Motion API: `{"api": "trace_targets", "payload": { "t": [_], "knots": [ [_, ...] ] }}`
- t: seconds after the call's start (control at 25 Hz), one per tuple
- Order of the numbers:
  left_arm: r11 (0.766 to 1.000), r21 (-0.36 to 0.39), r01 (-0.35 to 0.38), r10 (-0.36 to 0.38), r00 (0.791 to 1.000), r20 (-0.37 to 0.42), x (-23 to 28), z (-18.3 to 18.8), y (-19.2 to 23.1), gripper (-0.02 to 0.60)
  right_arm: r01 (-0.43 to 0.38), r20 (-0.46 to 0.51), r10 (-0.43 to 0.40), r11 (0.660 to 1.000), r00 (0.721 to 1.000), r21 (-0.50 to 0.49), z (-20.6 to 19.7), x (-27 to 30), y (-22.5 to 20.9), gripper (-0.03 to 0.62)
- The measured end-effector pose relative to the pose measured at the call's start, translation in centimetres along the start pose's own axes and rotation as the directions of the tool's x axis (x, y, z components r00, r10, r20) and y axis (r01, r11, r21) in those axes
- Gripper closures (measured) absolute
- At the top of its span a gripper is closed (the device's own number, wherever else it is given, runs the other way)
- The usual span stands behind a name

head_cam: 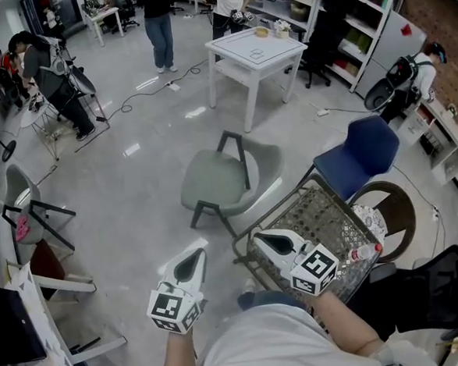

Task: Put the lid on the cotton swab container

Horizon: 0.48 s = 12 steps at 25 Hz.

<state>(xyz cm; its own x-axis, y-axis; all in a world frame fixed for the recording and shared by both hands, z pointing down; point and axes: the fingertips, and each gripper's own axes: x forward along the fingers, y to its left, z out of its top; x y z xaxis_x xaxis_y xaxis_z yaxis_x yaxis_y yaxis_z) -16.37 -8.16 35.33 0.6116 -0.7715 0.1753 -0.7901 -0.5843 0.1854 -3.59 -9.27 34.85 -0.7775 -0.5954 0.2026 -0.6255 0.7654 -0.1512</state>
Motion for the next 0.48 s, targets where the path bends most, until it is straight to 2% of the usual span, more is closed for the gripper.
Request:
{"api": "trace_targets", "payload": {
  "t": [0.28, 0.48],
  "knots": [
    [0.999, 0.045, 0.016, -0.018, 0.999, 0.049, -0.8, 2.9, -1.1, 0.574, 0.004, 0.066, -0.003, 1.0, 0.998, -0.022, 2.7, -1.3, 1.2, 0.589],
    [0.997, 0.067, 0.025, -0.03, 0.997, 0.065, -0.8, 3.4, -1.9, 0.574, 0.004, 0.088, -0.001, 0.999, 0.996, -0.037, 3.2, -2.0, 1.8, 0.589]
  ]
}}
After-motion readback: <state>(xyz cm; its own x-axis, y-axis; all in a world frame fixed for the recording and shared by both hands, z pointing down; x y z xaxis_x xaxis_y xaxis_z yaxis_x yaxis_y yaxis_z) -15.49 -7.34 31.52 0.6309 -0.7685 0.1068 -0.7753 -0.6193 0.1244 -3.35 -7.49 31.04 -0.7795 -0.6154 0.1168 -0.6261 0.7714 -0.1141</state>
